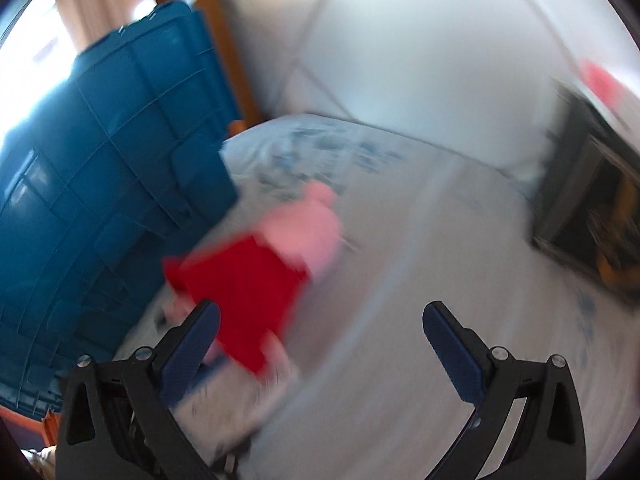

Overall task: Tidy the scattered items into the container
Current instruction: 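Move both tools toward the pink pig in red dress and white medicine box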

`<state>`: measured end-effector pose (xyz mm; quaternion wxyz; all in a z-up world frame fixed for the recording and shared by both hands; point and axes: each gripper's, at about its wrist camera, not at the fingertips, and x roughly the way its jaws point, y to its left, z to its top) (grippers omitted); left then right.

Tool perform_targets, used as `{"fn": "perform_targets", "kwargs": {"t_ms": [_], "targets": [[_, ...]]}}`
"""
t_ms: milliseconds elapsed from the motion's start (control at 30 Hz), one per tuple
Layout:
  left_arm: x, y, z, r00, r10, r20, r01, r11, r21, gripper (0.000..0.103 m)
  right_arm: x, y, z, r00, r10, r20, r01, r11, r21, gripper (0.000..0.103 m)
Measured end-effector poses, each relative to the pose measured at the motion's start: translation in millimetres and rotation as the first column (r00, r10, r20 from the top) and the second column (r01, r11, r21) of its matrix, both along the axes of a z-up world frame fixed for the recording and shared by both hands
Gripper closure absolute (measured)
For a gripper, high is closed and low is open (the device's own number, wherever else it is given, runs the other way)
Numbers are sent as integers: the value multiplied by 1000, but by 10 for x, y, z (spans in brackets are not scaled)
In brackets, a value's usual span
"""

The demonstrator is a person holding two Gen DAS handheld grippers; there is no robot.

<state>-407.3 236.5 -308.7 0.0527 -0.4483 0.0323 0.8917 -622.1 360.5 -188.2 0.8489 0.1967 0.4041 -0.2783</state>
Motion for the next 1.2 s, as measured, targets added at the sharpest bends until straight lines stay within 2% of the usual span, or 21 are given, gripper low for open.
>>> {"fn": "perform_targets", "kwargs": {"t_ms": [133, 167, 233, 267, 333, 400, 433, 467, 500, 533, 633, 733, 867, 900, 967, 1033, 1067, 1100, 1133, 1200], "targets": [[151, -302, 47, 996, 85, 14, -84, 996, -25, 21, 688, -74, -220, 994, 99, -52, -96, 994, 61, 0], [164, -380, 59, 993, 120, 12, -119, 992, -31, 21, 817, -66, -365, 989, 117, -91, -109, 990, 93, 0], [162, -490, 66, 982, 189, 10, -189, 981, -35, 21, 974, -19, -799, 961, 105, -257, -73, 989, 132, 0], [147, -543, 71, 975, 222, 6, -221, 974, -42, 21, 917, 8, -961, 954, 107, -279, -58, 982, 179, 0], [112, -599, 79, 966, 260, 0, -260, 964, -60, 21, 585, -6, -1056, 973, 82, -216, -16, 956, 292, 0], [69, -648, 95, 961, 275, -6, -275, 961, -38, 21, 151, 41, -982, 971, 20, -240, 44, 965, 258, 0], [45, -647, 105, 959, 282, -11, -282, 959, -31, 21, -86, 74, -951, 959, -14, -284, 81, 970, 227, 1], [12, -631, 113, 959, 284, -15, -284, 958, -25, 21, -275, 106, -952, 934, -58, -351, 128, 976, 179, 11], [-22, -621, 115, 959, 282, -16, -282, 959, -21, 21, -469, 132, -973, 899, -107, -424, 172, 978, 119, 14], [-90, -585, 113, 958, 286, -20, -286, 958, -24, 21, -674, 138, -992, 878, -146, -456, 212, 972, 97, 15], [-366, -535, 46, 949, 315, -7, -315, 948, -44, 21, -1085, 179, -828, 907, -224, -357, 283, 952, 121, 15], [-581, -531, -133, 940, 330, 82, -326, 944, -62, 21, -1152, 262, -629, 934, -257, -248, 288, 952, 100, 15], [-622, -583, -172, 935, 340, 99, -339, 940, -29, 21, -888, 315, -483, 969, -228, -97, 236, 969, 77, 14], [-615, -583, -178, 936, 338, 99, -337, 941, -28, 21, -772, 306, -496, 971, -224, -82, 230, 970, 74, 13], [-632, -581, -177, 939, 329, 98, -328, 944, -24, 20, -489, 251, -551, 980, -190, -57, 195, 978, 80, 2], [-652, -597, -183, 941, 324, 95, -325, 946, -12, 19, -206, 235, -661, 988, -146, -59, 151, 984, 93, 0], [-654, -617, -185, 942, 323, 92, -325, 945, 10, 22, -88, 189, -750, 991, -125, -56, 131, 985, 113, 0], [-646, -619, -179, 943, 321, 86, -324, 946, 18, 29, -20, 143, -832, 994, -102, -23, 105, 982, 159, 0], [-625, -582, -160, 952, 296, 72, -298, 954, 19, 36, 16, 56, -906, 996, -89, 16, 83, 969, 232, 0], [-563, -462, -125, 970, 239, 51, -240, 971, 14, 81, 28, -6, -1016, 996, -88, 31, 73, 937, 341, 2]]}}
